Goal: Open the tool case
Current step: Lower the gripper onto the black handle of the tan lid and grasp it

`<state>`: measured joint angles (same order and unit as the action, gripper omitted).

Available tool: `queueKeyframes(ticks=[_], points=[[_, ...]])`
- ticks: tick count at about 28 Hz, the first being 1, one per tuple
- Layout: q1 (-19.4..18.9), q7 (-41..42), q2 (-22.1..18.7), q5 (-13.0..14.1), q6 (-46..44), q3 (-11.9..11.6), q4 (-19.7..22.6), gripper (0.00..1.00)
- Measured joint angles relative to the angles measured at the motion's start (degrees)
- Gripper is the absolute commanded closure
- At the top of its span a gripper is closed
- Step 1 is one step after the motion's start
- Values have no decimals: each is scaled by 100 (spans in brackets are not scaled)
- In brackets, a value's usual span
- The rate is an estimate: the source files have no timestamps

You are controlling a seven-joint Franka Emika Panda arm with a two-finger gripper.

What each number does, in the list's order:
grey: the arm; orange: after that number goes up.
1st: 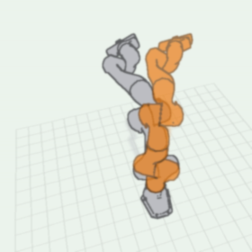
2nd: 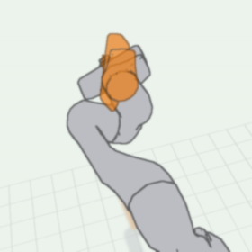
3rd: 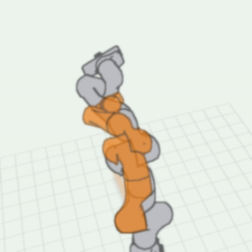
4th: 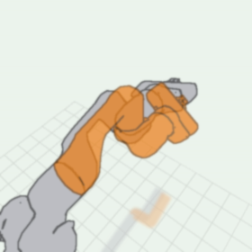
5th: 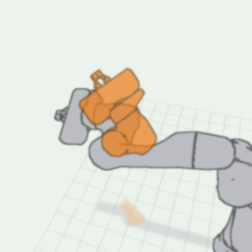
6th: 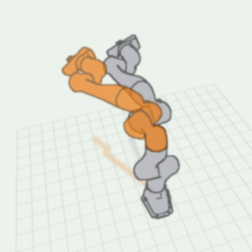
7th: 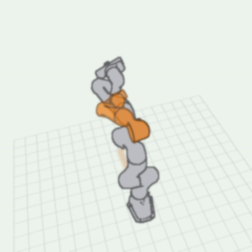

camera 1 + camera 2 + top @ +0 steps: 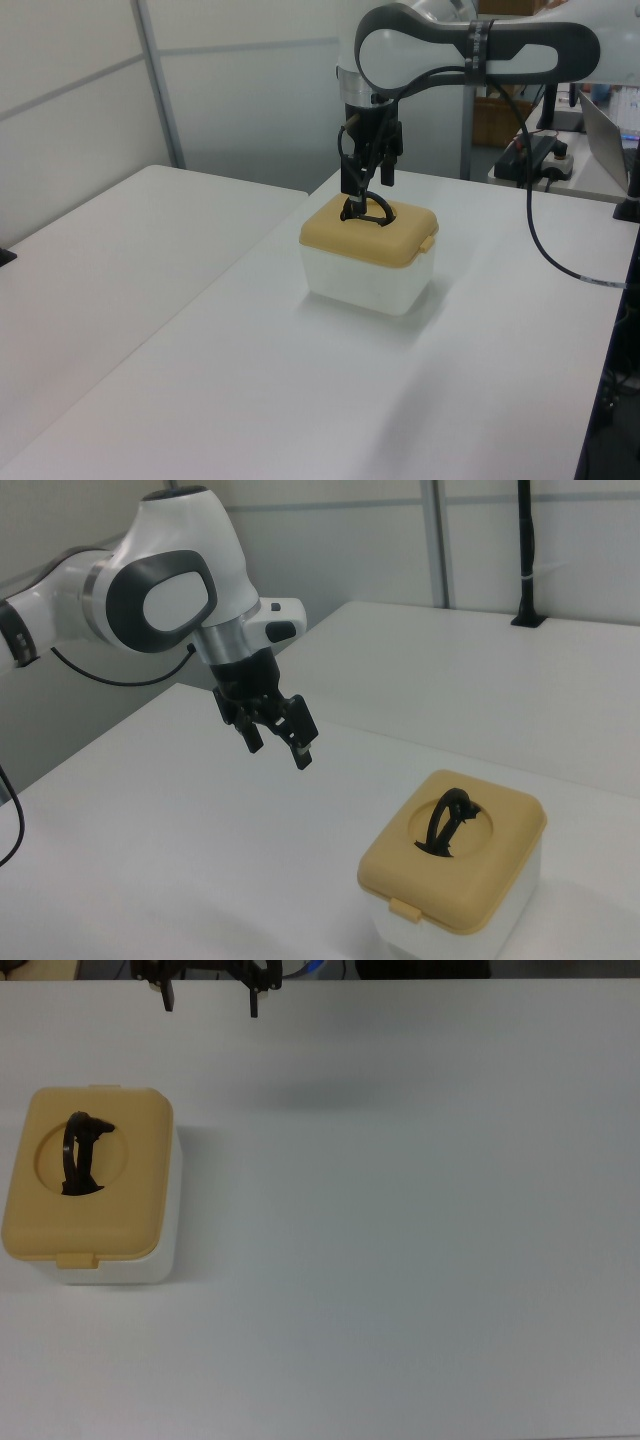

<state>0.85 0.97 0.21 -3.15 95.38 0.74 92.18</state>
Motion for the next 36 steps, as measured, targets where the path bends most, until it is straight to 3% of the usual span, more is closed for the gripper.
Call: queueKeyframes(ticks=[12,19,29,36], points=[[15,0,125,-8,0,0,-3,0],[125,8,367,-164,0,-53,-152,0],[765,585,616,-196,478,-80,-239,0],[1261,1492,994,-191,1020,-83,-237,0]])
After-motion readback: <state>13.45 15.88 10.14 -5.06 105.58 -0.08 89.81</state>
